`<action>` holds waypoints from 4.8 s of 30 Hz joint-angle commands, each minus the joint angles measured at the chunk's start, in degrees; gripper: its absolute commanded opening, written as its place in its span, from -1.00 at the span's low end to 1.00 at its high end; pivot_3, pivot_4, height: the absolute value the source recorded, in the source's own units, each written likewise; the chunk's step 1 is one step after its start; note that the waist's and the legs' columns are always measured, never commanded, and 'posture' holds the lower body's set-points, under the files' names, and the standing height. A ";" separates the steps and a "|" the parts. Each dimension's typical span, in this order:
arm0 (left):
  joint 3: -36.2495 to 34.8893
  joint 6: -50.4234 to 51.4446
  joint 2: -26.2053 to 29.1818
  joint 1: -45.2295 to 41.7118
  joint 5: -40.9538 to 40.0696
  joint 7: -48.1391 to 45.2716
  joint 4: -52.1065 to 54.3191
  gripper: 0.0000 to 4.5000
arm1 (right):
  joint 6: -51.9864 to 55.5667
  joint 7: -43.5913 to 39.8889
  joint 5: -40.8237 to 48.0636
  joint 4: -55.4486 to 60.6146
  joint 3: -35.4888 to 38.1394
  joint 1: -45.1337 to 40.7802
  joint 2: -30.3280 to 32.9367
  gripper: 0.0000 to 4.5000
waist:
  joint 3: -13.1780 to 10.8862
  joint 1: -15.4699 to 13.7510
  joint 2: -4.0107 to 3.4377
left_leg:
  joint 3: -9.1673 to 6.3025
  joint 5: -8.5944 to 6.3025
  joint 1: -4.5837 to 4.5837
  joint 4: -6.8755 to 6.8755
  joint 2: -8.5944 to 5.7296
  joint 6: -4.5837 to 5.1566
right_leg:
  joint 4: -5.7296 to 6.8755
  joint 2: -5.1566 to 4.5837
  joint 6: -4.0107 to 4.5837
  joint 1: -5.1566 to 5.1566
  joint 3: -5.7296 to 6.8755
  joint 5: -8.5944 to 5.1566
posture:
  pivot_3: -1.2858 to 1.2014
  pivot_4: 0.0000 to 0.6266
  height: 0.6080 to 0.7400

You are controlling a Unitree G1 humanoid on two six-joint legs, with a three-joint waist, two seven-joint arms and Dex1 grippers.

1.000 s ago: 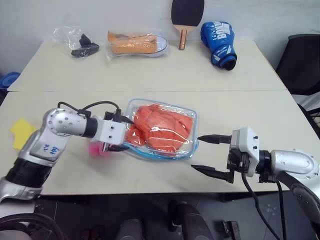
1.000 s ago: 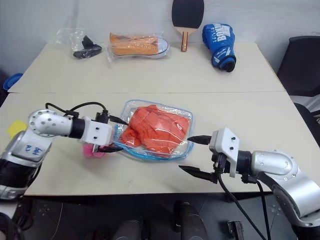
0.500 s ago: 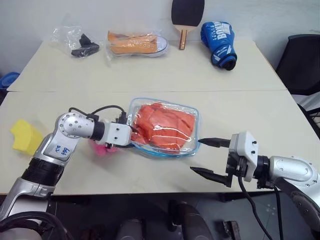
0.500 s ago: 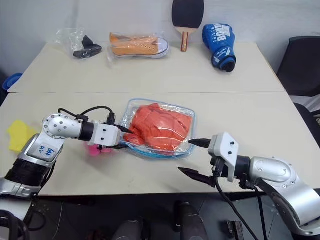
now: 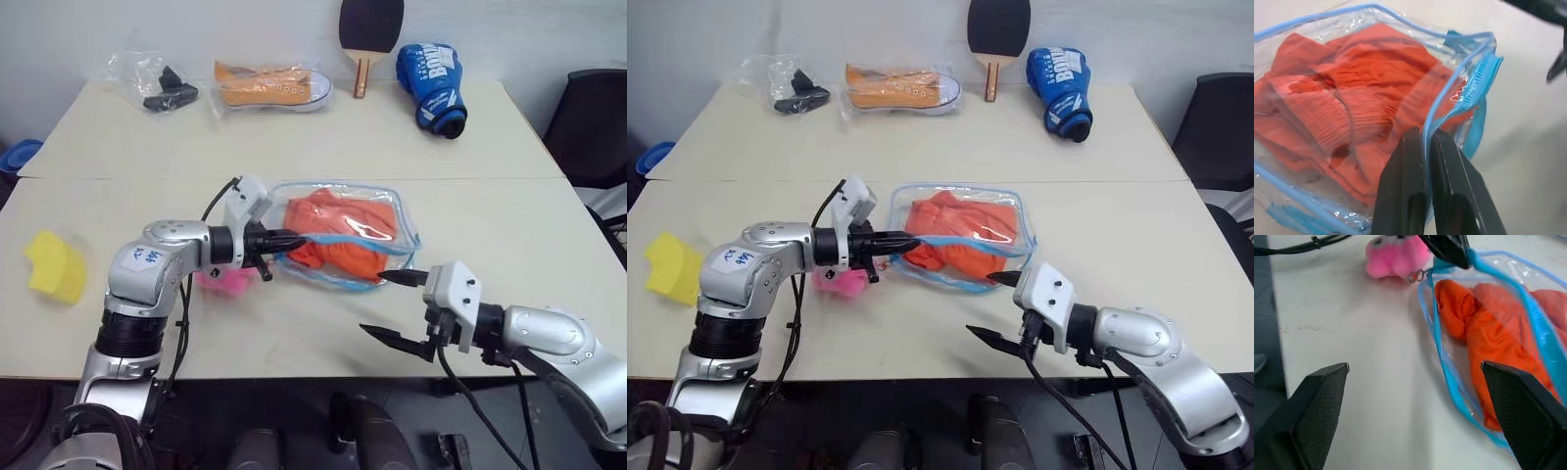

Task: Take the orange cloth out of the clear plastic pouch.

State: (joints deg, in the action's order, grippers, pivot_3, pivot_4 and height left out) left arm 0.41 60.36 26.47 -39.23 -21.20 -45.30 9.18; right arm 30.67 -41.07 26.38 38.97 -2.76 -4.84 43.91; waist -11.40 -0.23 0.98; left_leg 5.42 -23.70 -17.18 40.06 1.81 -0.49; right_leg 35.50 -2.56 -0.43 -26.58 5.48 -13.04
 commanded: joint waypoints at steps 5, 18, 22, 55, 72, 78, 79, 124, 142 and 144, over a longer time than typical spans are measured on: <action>2.41 1.62 -2.26 -0.14 -2.30 4.33 5.55 -0.89 | 2.24 9.59 -8.21 -4.42 -5.66 -7.22 -8.00 1.00 | 0.00 0.27 0.00 | 0.02 0.09 0.05 0.01 -0.01 -0.16 | 0.10 -0.02 0.04 -0.01 -0.05 -0.01 | 0.03 -0.52 1.00; 4.92 -0.40 -2.37 -0.23 -2.66 5.84 5.71 -0.89 | 2.51 14.96 -16.76 -16.60 -9.58 -14.23 -16.56 1.00 | 0.01 0.33 0.00 | -0.01 0.11 0.02 0.00 0.00 -0.19 | 0.11 -0.02 0.08 -0.05 -0.04 -0.04 | 0.03 -0.52 1.00; 5.60 -1.05 -2.19 0.35 -2.61 6.03 6.30 -0.89 | 2.25 15.27 -18.22 -19.18 -9.66 -15.60 -17.44 1.00 | 0.01 0.33 -0.01 | -0.01 0.11 0.03 0.00 0.01 -0.19 | 0.12 -0.01 0.08 -0.05 -0.04 -0.04 | 0.03 -0.52 1.00; 6.72 -4.05 -1.76 0.62 -2.79 7.05 5.81 -0.91 | -6.92 17.30 -35.26 -25.67 -17.97 -18.99 -15.98 0.13 | 0.00 0.47 -0.01 | -0.03 0.11 0.02 -0.08 0.01 -0.19 | 0.08 -0.02 0.10 -0.07 -0.03 -0.05 | 0.03 -0.52 1.00; 5.65 -3.73 -2.85 -0.99 -3.51 8.40 4.71 -0.91 | -11.16 14.81 -48.67 -33.10 -24.77 -22.79 -18.48 0.13 | 0.01 0.54 -0.01 | -0.05 0.13 0.04 -0.05 0.02 -0.21 | 0.09 -0.05 0.10 -0.03 -0.03 -0.05 | 0.03 -0.52 1.00; 5.77 -4.52 -2.93 -1.84 -3.22 8.36 3.42 -0.91 | -12.50 13.86 -49.94 -35.20 -24.83 -24.60 -20.94 0.13 | 0.01 0.70 -0.01 | -0.04 0.14 0.06 -0.05 0.02 -0.23 | 0.11 -0.04 0.10 -0.03 -0.03 -0.05 | 0.03 -0.52 1.00; 5.73 -4.55 -2.94 -1.99 -3.23 8.35 3.29 -0.91 | -12.31 13.64 -50.01 -35.16 -24.60 -24.87 -21.44 0.13 | 0.01 0.73 -0.01 | -0.04 0.14 0.06 -0.05 0.02 -0.23 | 0.11 -0.04 0.10 -0.04 -0.03 -0.05 | 0.03 -0.52 1.00; 19.06 -29.43 -0.12 -1.43 16.11 11.28 -9.79 -0.91 | -17.66 6.59 -61.58 -21.05 -20.31 -12.24 -12.83 -0.98 | 0.08 0.25 0.02 | -0.08 0.13 0.06 -0.14 0.00 -0.27 | -0.01 -0.08 0.09 -0.02 0.01 -0.05 | 0.03 -0.52 1.00; 15.98 -47.60 0.91 -8.12 26.88 14.84 -31.65 -0.91 | -43.52 -3.07 -42.07 -22.31 -2.55 2.58 9.80 -0.98 | 0.01 0.36 0.16 | 0.01 0.07 0.07 -0.21 0.00 -0.02 | -0.14 0.01 0.03 0.03 0.04 -0.03 | 0.03 -0.52 1.00; 15.32 -49.10 2.44 -8.53 27.56 14.38 -33.75 -0.91 | -47.46 -1.75 -42.09 -28.74 -0.22 2.13 12.01 -0.98 | 0.01 0.35 0.16 | 0.02 0.07 0.07 -0.21 0.00 -0.02 | -0.14 0.00 0.03 0.03 0.04 -0.03 | 0.03 -0.52 1.00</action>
State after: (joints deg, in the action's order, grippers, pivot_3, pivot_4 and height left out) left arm 18.65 11.82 26.32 -47.00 4.41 -32.08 -22.50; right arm -14.70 -43.54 -15.86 14.56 -6.24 -3.04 53.91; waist -11.39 0.11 1.14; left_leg 5.46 -23.63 -17.10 39.83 1.81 -0.51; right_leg 35.36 -2.57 -0.40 -26.55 5.52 -13.07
